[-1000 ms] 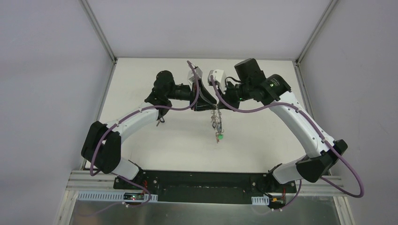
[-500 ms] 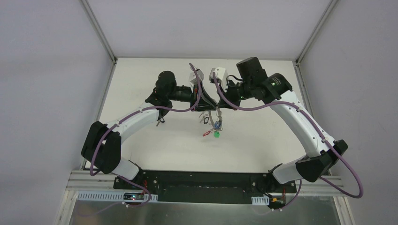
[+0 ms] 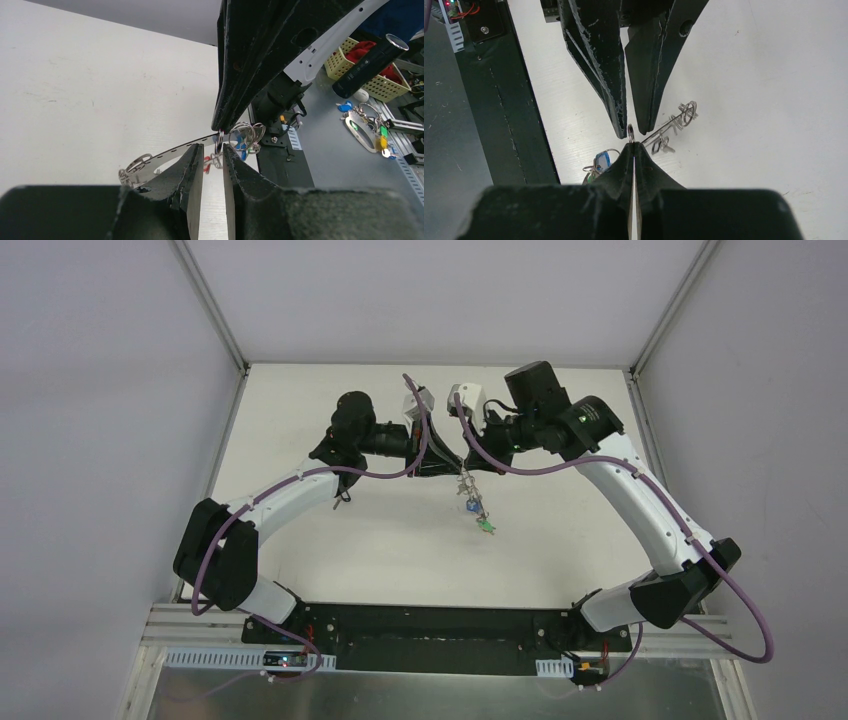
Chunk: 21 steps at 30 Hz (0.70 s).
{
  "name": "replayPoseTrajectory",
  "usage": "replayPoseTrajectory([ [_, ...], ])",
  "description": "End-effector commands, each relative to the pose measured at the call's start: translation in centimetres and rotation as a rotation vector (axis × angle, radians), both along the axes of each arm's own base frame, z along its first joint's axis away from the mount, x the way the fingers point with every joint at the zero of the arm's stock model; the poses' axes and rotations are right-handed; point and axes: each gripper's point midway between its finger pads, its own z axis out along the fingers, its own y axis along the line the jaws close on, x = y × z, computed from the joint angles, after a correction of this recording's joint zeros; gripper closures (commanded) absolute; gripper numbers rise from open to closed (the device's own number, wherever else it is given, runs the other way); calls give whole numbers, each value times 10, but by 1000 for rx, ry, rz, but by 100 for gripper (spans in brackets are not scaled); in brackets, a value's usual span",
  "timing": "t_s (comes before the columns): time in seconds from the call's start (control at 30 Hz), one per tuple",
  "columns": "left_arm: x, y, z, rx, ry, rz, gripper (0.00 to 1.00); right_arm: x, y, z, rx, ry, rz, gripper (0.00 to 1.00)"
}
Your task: Put the keys on the keyring
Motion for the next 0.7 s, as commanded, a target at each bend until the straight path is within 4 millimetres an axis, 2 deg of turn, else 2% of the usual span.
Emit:
replayPoseTrajectory([
  [0.0, -8, -2, 23, -47, -65, -35, 78, 2, 5, 8, 40, -13, 9, 100],
  [0.13, -8, -2, 23, -49, -55, -38, 79, 3, 6, 7, 42, -8, 8, 100],
  [0.3, -9, -3, 25, -54, -49, -43, 85, 3, 7, 6, 41, -1, 11, 100],
  [0.4, -9, -4, 28, -59, -49, -47, 91, 3, 7, 6, 41, 2, 10, 100],
  [0.47, -9, -3, 27, -58, -46, -49, 99, 3, 8, 6, 43, 0, 9, 100],
  [0.67, -11, -2, 26, -55, -10, -40, 100, 5, 7, 14, 92, 22, -11, 99],
])
